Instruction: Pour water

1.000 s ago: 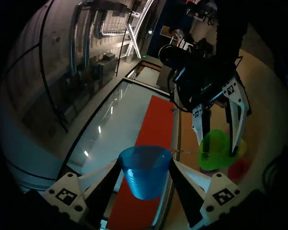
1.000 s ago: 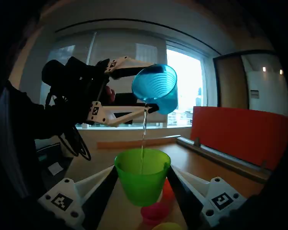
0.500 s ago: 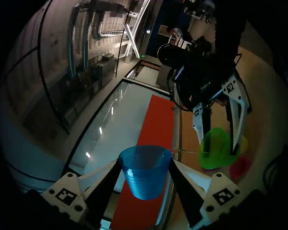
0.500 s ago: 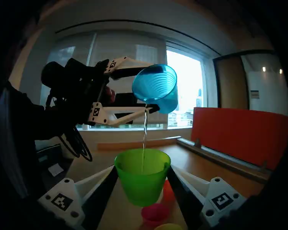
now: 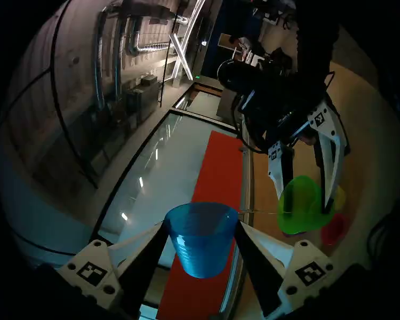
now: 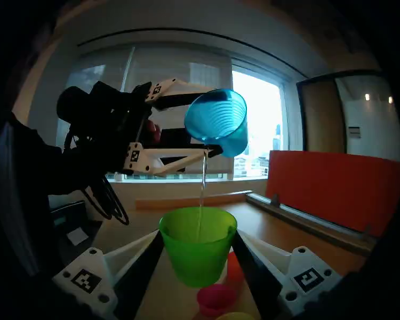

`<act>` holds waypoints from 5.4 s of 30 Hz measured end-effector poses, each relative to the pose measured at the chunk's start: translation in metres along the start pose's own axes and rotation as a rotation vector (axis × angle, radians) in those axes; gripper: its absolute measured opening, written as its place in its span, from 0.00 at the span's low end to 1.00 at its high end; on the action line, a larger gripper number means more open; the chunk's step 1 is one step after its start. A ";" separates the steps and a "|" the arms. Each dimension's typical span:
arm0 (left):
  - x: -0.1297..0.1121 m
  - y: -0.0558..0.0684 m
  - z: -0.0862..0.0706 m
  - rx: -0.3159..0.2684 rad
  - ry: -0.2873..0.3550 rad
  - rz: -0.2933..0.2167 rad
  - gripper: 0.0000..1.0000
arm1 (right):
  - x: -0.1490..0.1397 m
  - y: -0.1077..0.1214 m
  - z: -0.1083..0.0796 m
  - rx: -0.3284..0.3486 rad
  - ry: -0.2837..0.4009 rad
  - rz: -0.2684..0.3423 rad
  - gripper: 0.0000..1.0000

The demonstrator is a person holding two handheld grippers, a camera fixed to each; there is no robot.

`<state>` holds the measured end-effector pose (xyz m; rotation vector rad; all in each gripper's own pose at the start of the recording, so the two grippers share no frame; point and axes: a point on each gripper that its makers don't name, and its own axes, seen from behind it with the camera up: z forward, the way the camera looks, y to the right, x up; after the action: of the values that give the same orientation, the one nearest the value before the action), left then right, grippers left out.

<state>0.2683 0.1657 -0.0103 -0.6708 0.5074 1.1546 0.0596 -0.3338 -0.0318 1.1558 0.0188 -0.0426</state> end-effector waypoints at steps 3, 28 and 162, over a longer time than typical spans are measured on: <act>0.001 0.000 -0.001 -0.005 0.001 0.007 0.86 | 0.002 0.000 0.001 0.000 0.004 0.001 0.89; 0.006 -0.004 -0.001 0.000 0.001 0.058 0.86 | 0.002 -0.002 0.000 0.004 0.012 0.001 0.89; 0.026 -0.022 -0.008 0.049 0.007 0.330 0.86 | 0.008 -0.002 0.001 -0.002 0.020 -0.021 0.89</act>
<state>0.2975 0.1721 -0.0287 -0.5616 0.6675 1.4444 0.0672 -0.3356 -0.0340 1.1544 0.0482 -0.0494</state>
